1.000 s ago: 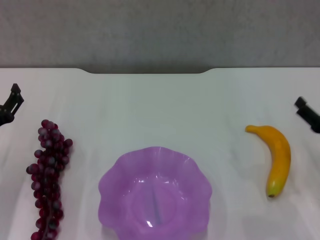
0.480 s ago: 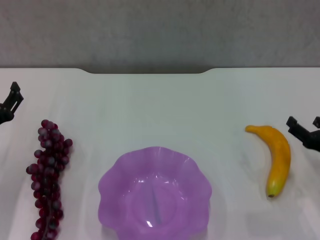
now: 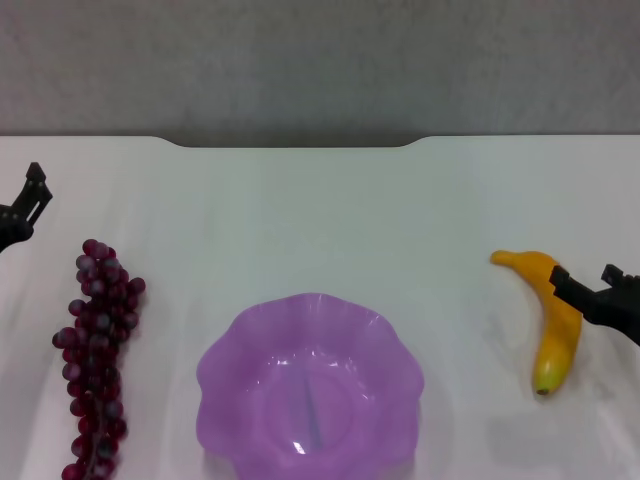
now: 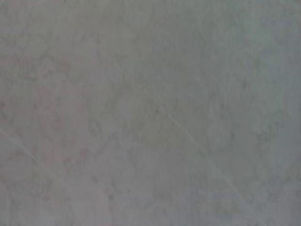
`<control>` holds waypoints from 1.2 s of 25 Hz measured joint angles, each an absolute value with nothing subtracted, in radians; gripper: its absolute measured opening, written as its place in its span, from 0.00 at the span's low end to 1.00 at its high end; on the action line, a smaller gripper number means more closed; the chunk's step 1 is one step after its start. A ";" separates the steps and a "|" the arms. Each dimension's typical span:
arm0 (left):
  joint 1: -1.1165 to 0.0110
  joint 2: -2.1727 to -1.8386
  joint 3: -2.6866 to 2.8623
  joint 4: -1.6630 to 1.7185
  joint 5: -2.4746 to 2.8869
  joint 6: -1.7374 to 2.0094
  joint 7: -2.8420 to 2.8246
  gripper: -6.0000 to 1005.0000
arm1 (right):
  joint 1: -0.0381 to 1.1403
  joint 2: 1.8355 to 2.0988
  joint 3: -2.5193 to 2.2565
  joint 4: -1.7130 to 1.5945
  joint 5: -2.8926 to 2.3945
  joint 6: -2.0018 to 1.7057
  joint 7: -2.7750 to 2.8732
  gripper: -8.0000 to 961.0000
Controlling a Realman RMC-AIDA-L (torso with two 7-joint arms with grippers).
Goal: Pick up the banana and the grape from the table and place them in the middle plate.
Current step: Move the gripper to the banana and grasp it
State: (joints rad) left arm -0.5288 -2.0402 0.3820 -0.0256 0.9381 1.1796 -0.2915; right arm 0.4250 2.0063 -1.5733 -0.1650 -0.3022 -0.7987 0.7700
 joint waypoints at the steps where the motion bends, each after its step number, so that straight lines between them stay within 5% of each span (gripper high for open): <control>1: -0.529 -2.040 0.382 -0.026 0.938 1.180 -0.291 0.89 | 0.425 2.006 -1.576 -0.163 -0.302 -0.798 0.770 0.92; 30: -0.532 -2.040 0.390 -0.028 0.942 1.183 -0.293 0.89 | 0.461 2.009 -1.737 -0.159 -0.302 -0.647 0.850 0.91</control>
